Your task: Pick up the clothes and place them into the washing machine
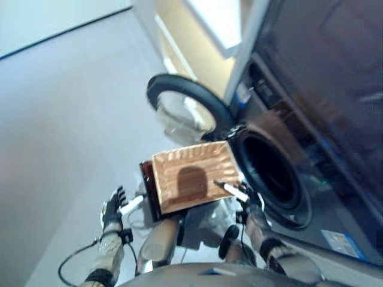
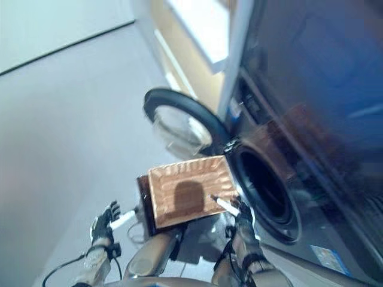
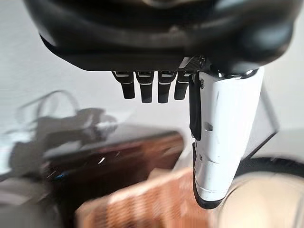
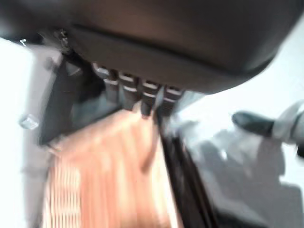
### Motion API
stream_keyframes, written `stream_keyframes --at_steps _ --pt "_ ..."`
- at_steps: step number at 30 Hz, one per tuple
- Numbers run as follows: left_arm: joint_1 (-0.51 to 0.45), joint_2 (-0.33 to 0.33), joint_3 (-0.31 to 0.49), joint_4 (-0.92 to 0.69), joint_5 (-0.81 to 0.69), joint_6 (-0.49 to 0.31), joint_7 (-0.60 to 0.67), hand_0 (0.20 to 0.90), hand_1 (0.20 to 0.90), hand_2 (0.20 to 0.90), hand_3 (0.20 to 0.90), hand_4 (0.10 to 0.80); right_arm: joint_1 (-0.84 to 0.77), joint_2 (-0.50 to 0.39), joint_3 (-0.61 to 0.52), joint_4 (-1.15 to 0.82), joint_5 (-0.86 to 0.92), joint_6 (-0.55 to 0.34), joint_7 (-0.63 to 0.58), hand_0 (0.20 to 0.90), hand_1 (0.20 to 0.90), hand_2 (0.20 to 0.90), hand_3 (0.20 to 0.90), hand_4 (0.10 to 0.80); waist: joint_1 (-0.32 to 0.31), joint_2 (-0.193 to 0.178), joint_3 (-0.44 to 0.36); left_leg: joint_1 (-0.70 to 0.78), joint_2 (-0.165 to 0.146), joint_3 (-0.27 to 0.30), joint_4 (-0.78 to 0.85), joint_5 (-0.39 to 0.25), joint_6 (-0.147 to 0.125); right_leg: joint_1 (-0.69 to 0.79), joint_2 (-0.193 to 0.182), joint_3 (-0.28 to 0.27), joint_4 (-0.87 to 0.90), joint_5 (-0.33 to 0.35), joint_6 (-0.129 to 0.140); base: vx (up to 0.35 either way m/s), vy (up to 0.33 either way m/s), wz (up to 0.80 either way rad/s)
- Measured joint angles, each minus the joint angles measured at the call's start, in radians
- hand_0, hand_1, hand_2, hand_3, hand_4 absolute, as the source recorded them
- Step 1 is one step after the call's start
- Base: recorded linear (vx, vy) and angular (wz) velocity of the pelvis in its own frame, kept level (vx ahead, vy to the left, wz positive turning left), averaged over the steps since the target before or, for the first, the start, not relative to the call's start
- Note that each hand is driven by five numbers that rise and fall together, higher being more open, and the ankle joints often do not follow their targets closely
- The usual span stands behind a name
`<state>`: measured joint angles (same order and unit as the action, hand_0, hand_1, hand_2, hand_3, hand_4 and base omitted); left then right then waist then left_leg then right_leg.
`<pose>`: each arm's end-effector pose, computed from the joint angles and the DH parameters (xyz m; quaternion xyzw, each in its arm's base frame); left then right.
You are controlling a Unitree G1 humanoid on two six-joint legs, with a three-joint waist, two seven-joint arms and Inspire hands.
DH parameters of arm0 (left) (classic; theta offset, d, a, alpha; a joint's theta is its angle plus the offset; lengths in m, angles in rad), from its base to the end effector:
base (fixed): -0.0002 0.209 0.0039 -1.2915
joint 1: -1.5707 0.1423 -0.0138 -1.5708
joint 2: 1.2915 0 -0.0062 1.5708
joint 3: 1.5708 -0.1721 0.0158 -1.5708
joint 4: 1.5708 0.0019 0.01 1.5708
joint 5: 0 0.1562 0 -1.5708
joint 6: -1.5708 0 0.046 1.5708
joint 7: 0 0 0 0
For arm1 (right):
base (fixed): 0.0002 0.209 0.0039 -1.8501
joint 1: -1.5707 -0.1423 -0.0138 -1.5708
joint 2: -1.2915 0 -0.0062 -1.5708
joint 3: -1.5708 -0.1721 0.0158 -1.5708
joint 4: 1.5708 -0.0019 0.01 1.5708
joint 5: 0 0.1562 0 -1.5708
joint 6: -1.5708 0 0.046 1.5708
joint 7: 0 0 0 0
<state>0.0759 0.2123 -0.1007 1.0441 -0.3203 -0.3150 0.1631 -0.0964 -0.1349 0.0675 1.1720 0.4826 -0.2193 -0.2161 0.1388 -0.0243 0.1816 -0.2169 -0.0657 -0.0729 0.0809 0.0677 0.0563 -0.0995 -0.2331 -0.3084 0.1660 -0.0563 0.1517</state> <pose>0.0959 0.2156 -0.1081 0.0236 0.3831 0.1756 0.9065 0.1320 -0.1922 -0.1085 0.0665 0.4118 -0.2332 0.8784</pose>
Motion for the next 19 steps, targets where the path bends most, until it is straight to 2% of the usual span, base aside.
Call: stream_keyframes --at_steps 1,2,4,6,10,13,15,19 --pt "0.005 0.0 -0.001 0.014 0.015 0.001 -0.007 0.9 0.9 0.9 0.9 0.8 0.034 -0.006 -0.01 0.007 -0.017 -0.001 0.0 0.9 0.9 0.9 0.9 0.8 -0.017 -0.009 -0.012 0.012 0.004 0.001 -0.003 -0.002 -0.003 0.009 0.003 0.0 -0.01 0.001 -0.001 0.028 -0.037 -0.21" --pt "0.0 -0.003 -0.002 0.095 0.058 0.002 -0.019 0.9 0.9 0.9 0.9 0.8 0.085 -0.007 -0.052 0.039 -0.077 -0.001 0.004 0.9 0.9 0.9 0.9 0.8 -0.024 -0.021 -0.047 0.048 0.013 0.017 -0.033 0.0 -0.005 0.034 0.006 0.007 -0.038 0.009 -0.005 0.003 -0.014 -0.25" --pt "0.026 -0.001 -0.011 0.136 0.084 0.015 -0.031 0.9 0.9 0.9 0.9 0.8 0.143 -0.013 -0.059 0.065 -0.108 0.002 0.0 0.9 0.9 0.9 0.9 0.8 -0.025 -0.022 -0.102 0.063 0.022 0.026 -0.054 -0.003 -0.007 0.041 0.02 0.023 -0.054 0.009 -0.005 -0.018 -0.038 -0.29" --pt "0.026 0.002 -0.027 0.155 0.128 0.015 -0.035 0.9 0.9 0.9 0.9 0.8 0.174 -0.024 -0.061 0.082 -0.145 0.003 0.021 0.9 0.9 0.9 0.9 0.8 -0.042 -0.018 -0.116 0.081 0.024 0.027 -0.068 0.005 -0.014 0.063 0.024 0.022 -0.073 0.016 -0.007 -0.017 -0.045 -0.02" --pt "0.052 -0.012 -0.03 0.212 0.19 0.027 -0.082 0.9 0.9 0.9 0.9 0.8 0.238 -0.039 -0.07 0.151 -0.199 0.025 0.112 0.9 0.9 0.9 0.9 0.8 -0.05 0.022 -0.171 0.143 0.031 0.042 -0.115 0.012 -0.021 0.113 0.035 0.026 -0.123 0.033 -0.003 -0.023 -0.013 -0.12" --pt "0.066 -0.015 -0.027 0.261 0.206 0.048 -0.109 0.9 0.9 0.9 0.9 0.8 0.239 -0.045 -0.081 0.211 -0.251 0.05 0.125 0.9 0.9 0.9 0.9 0.8 -0.06 0.043 -0.22 0.167 0.034 0.051 -0.139 0.016 -0.022 0.145 0.042 0.032 -0.154 0.042 -0.004 -0.012 -0.004 -0.05" --pt "0.077 -0.018 -0.027 0.267 0.216 0.056 -0.12 0.9 0.9 0.9 0.9 0.8 0.232 -0.052 -0.081 0.22 -0.285 0.05 0.126 0.9 0.9 0.9 0.9 0.8 -0.067 0.055 -0.221 0.194 0.035 0.055 -0.151 0.016 -0.022 0.164 0.045 0.039 -0.157 0.042 -0.004 0.003 -0.009 -0.08" --pt "0.073 -0.022 -0.027 0.272 0.246 0.069 -0.122 0.9 0.9 0.9 0.9 0.8 0.222 -0.057 -0.079 0.217 -0.319 0.068 0.13 0.9 0.9 0.9 0.9 0.8 -0.07 0.05 -0.229 0.214 0.035 0.059 -0.155 0.015 -0.021 0.181 0.045 0.044 -0.156 0.041 -0.003 0.002 -0.002 -0.03"
